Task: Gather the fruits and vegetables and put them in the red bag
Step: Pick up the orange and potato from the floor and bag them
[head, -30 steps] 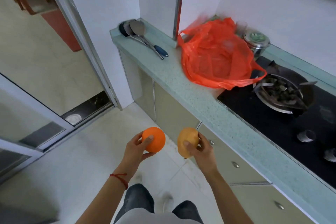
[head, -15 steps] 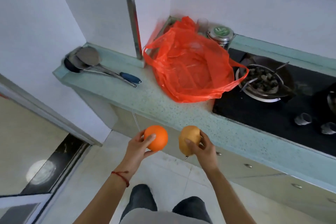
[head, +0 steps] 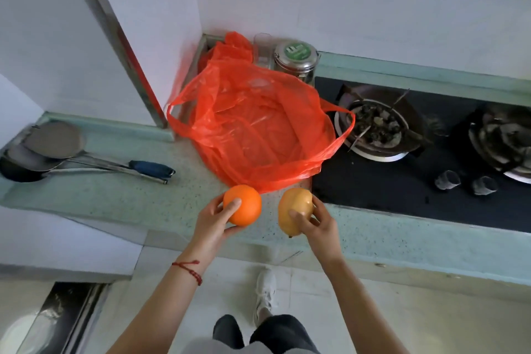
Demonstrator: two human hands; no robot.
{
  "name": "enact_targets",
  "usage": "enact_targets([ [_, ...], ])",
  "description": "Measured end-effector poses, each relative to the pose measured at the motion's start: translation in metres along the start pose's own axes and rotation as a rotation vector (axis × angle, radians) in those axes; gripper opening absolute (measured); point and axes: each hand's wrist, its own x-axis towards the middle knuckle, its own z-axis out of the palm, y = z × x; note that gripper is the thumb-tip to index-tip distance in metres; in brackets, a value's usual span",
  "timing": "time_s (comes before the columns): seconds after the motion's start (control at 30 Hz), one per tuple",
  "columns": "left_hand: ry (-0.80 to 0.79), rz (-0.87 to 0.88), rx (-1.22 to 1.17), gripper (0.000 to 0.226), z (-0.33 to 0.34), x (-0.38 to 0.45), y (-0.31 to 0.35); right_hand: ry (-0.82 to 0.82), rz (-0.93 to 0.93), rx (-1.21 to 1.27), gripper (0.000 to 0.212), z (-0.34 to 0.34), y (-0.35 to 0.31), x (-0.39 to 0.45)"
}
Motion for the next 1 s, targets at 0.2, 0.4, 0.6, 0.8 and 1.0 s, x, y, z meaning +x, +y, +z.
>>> enact_targets([
  [0.2,0.022,0.014,-0.015,0.027,0.025,0.048,0.041,-0.033,-0.037,-0.006,0.061,0.007,-0.038,0.065],
  [0.4,0.054,0.001,-0.05,0.04,0.048,0.095,0.074,-0.048,-0.026,-0.02,0.066,0.013,-0.067,0.124],
  [0.6,0.035,0.01,0.062,0.052,0.06,0.149,0.102,0.011,-0.017,-0.11,0.067,0.032,-0.08,0.181],
  [0.8,0.025,-0.012,0.116,0.048,0.071,0.201,0.126,0.1,0.004,-0.175,0.066,0.054,-0.088,0.225],
  [1.0,0.027,-0.036,0.18,0.053,0.081,0.243,0.145,0.146,0.039,-0.226,0.067,0.069,-0.097,0.266],
])
